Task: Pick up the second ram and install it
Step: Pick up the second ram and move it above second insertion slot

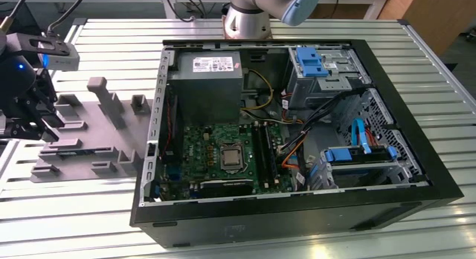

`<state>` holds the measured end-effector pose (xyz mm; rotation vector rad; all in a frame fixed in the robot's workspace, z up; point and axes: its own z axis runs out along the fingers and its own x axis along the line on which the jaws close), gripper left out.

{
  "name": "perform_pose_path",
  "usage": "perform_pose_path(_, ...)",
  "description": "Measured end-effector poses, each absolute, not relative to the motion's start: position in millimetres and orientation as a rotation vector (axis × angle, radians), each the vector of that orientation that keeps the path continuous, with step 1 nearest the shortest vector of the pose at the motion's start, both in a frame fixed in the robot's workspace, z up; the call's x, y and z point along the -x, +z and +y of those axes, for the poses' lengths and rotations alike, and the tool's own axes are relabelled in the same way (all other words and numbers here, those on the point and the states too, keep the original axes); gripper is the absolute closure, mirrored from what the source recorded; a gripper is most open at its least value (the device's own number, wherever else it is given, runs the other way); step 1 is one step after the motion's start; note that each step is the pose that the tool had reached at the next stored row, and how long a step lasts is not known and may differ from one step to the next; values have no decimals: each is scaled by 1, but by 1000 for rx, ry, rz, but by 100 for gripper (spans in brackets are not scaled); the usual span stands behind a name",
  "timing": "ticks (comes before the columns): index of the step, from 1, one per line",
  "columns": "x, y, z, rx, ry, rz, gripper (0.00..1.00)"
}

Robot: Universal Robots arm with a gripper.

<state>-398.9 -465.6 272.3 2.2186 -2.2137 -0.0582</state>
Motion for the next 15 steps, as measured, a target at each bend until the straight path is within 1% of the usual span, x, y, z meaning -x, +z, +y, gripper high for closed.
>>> perform_pose_path(15,399,259,-467,-2207,-58,-2225,63)
